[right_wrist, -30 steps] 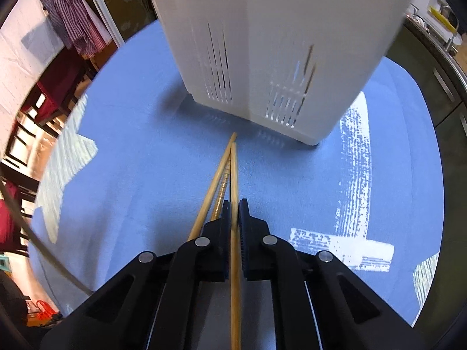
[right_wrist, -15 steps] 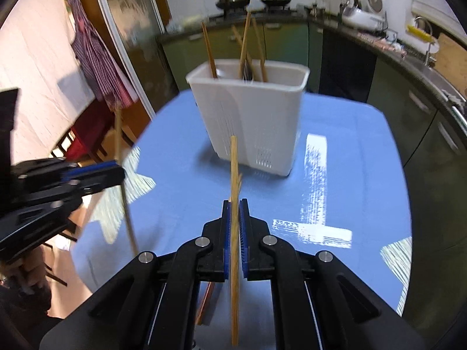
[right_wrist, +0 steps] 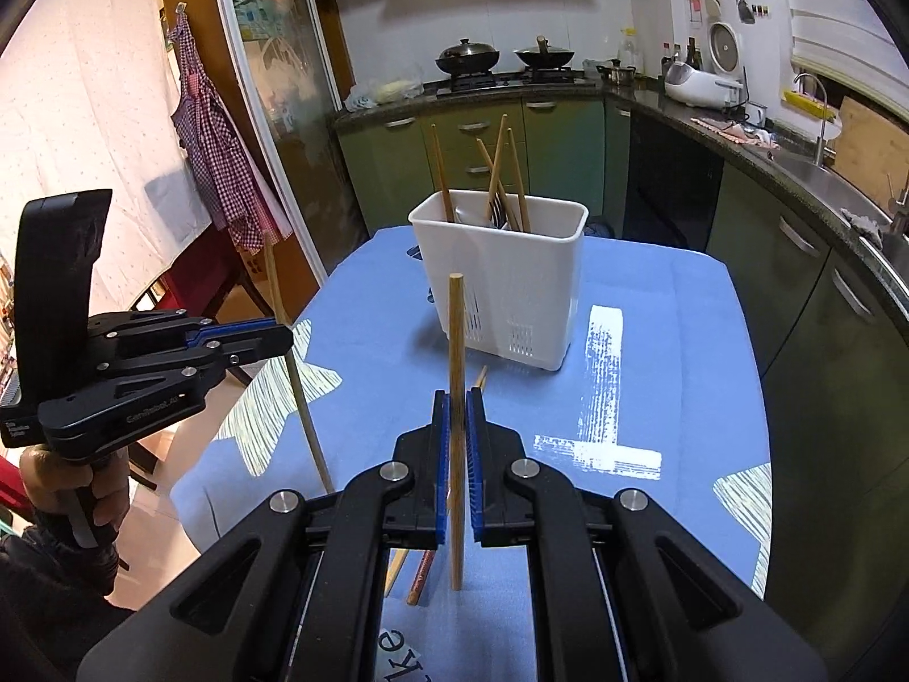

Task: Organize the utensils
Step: 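Carry both chopsticks over the caddy and open the left gripper to drop its chopstick in, then open the right gripper over the caddy to drop its chopstick in, then grasp one of the last chopsticks with the left gripper while the right gripper moves toward them, then grasp the last wooden chopstick with the right gripper while the left gripper lifts its chopstick, then lift both held chopsticks upright and carry them over the white caddy, then lower both chopsticks into the caddy and open both grippers to release them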

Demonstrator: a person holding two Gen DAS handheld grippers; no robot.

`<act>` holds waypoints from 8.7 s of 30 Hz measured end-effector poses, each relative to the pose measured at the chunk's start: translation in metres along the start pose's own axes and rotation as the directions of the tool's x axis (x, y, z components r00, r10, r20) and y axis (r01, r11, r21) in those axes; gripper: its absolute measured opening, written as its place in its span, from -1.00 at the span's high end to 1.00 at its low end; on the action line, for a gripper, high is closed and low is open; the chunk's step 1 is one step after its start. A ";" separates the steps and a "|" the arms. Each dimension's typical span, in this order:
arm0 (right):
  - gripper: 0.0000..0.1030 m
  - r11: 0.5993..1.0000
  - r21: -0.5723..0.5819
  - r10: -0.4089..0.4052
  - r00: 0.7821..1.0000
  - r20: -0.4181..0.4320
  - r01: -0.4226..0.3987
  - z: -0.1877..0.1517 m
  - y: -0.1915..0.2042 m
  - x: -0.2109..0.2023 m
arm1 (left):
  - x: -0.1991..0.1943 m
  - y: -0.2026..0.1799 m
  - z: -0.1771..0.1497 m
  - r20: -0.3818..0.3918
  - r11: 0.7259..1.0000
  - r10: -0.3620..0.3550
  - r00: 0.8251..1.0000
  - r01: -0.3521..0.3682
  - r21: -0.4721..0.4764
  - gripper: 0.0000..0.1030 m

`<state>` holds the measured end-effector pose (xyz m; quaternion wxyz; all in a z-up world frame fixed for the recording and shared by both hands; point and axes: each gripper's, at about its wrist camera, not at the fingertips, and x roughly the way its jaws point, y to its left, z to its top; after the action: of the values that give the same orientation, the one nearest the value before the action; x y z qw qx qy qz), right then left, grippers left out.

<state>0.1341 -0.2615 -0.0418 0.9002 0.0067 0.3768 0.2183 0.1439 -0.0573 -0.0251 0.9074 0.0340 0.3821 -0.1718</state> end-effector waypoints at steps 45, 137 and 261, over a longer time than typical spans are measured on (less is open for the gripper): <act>0.87 0.998 -0.030 -0.045 0.995 0.087 0.048 0.073 -0.029 -0.020 | -0.035 -0.008 0.191 0.277 0.991 0.120 0.953 -0.133 0.028 0.89; 0.46 0.988 0.112 -0.083 0.980 -0.181 0.104 -0.018 -0.103 0.090 | 0.170 -0.015 -0.010 -0.352 0.991 0.083 0.932 -0.114 -0.070 0.88; 0.87 0.998 0.054 -0.025 0.995 0.095 0.020 0.067 -0.058 -0.023 | 0.030 0.015 0.167 0.242 0.990 0.130 0.961 -0.138 0.014 0.59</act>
<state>0.1878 -0.3131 0.0118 0.9191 0.0365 0.3390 0.1974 0.2824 -0.0838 0.0702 0.9559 0.0526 0.2635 -0.1186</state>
